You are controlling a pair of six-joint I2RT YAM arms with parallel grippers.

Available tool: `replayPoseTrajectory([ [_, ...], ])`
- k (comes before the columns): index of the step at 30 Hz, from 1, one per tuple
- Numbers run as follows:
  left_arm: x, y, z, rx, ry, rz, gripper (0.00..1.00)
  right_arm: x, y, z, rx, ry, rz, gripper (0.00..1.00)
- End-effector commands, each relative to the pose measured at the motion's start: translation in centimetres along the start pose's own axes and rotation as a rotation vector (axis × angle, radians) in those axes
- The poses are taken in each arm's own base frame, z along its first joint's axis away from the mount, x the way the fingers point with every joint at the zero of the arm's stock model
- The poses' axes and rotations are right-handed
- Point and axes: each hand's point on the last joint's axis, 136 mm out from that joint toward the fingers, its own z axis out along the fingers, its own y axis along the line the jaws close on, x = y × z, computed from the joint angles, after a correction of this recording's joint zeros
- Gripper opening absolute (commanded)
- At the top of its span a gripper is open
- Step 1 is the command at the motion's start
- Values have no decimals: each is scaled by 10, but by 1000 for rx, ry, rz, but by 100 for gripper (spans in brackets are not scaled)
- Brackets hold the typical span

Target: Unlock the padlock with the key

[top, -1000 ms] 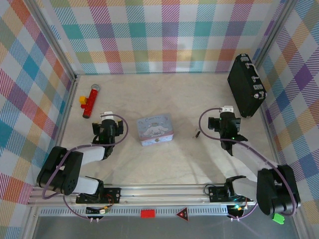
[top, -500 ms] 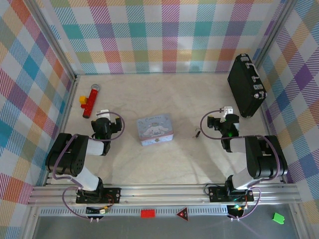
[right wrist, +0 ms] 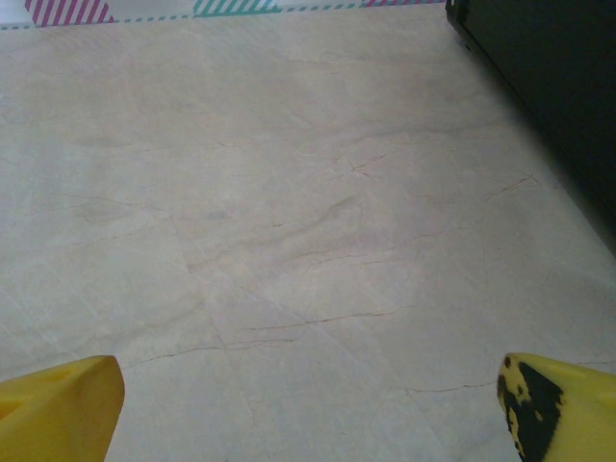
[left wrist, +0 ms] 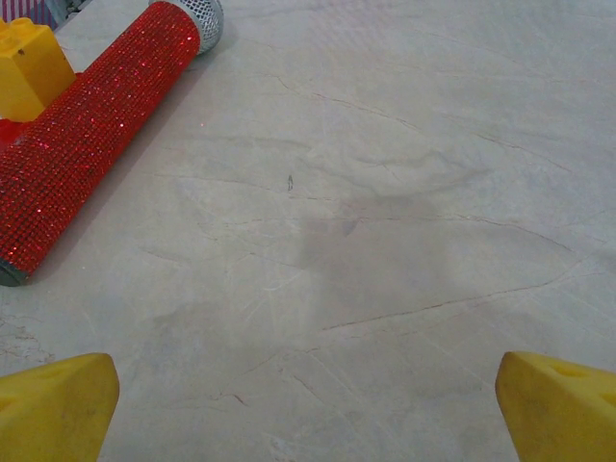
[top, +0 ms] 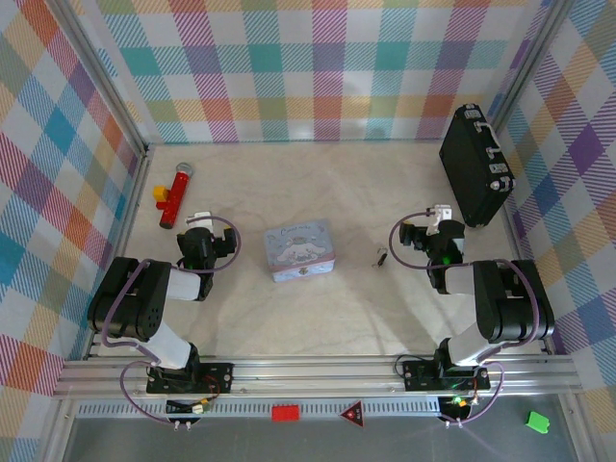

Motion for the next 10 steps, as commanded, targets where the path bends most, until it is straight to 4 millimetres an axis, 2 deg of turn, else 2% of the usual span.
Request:
replayPoseTrajectory([
  [1, -19, -1, 1, 11, -58, -25, 100, -16, 4, -1, -23, -54, 11, 99],
  [10, -19, -1, 1, 11, -58, -26, 100, -16, 9, 0, -64, -42, 5, 99],
])
